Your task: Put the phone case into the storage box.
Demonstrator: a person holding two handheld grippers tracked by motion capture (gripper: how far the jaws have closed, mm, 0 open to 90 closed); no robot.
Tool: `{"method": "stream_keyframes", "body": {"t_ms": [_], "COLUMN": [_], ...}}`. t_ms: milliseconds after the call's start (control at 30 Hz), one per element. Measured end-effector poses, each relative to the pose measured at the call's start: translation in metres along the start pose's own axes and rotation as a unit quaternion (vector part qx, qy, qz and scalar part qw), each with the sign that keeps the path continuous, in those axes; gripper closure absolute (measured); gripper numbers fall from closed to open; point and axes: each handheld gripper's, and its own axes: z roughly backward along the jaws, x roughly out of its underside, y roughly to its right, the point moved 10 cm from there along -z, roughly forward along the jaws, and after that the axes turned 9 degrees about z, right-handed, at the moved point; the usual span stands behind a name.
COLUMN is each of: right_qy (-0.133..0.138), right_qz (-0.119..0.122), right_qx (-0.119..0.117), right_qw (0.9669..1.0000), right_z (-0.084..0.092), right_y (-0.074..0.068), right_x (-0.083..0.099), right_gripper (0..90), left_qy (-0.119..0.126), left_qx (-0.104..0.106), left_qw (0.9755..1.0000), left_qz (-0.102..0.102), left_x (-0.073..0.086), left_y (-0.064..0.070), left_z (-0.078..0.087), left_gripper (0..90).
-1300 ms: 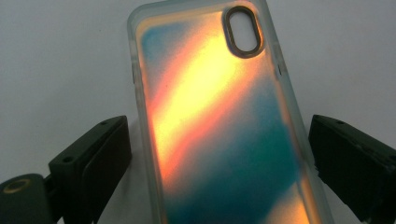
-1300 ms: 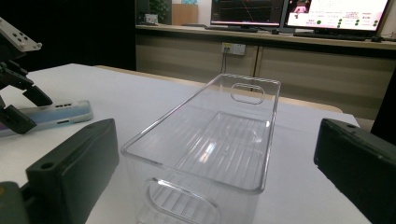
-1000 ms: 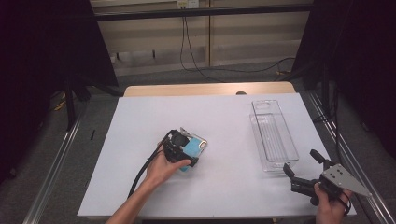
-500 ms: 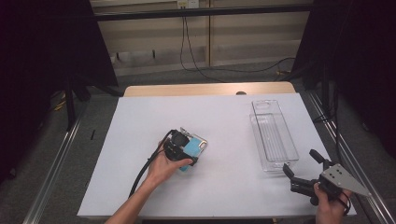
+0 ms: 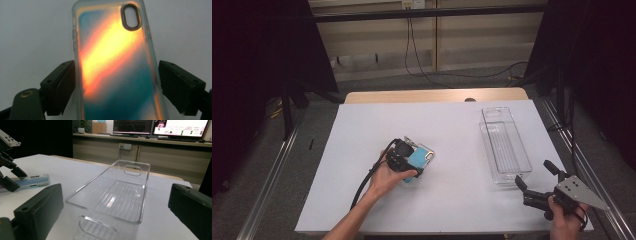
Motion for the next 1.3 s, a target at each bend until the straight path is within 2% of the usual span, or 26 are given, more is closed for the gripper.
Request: {"method": "stream_keyframes", "body": {"t_ms": [133, 200, 400, 667, 1033, 1167, 1300], "right_qy": [0.0, 0.0, 0.0, 0.0, 0.001, 0.002, 0.001], "right_qz": [0.0, 0.0, 0.0, 0.0, 0.0, 0.0, 0.002], "right_qx": [0.0, 0.001, 0.002, 0.001, 0.0, -0.001, -0.004], "right_qw": [1.0, 1.0, 1.0, 1.0, 1.0, 1.0, 1.0], "right_z": [0.0, 0.0, 0.0, 0.001, 0.001, -0.001, -0.002], "right_y": [0.0, 0.0, 0.001, 0.001, 0.0, -0.001, -0.004], "right_x": [0.0, 0.0, 0.0, 0.0, -0.001, -0.001, -0.001], "right_gripper": [0.0, 0.0, 0.0, 0.0, 0.0, 0.0, 0.0], "left_qy": [0.002, 0.007, 0.007, 0.038, 0.072, 0.093, 0.1], "left_qx": [0.002, 0.004, 0.006, 0.007, 0.005, 0.004, 0.001], "left_qw": [1.0, 0.9998, 0.9999, 0.9991, 0.9964, 0.9949, 0.9943], "left_qz": [0.009, 0.02, 0.012, 0.017, 0.043, 0.04, 0.037], "left_x": [-0.001, -0.001, 0.0, -0.005, -0.01, -0.013, -0.012], "left_y": [0.0, 0.0, 0.001, -0.001, -0.007, -0.009, -0.009], "left_z": [0.001, 0.0, 0.003, 0.014, 0.027, 0.032, 0.033], "left_gripper": [16.7, 16.7, 16.8, 16.7, 16.7, 16.7, 16.7]}}
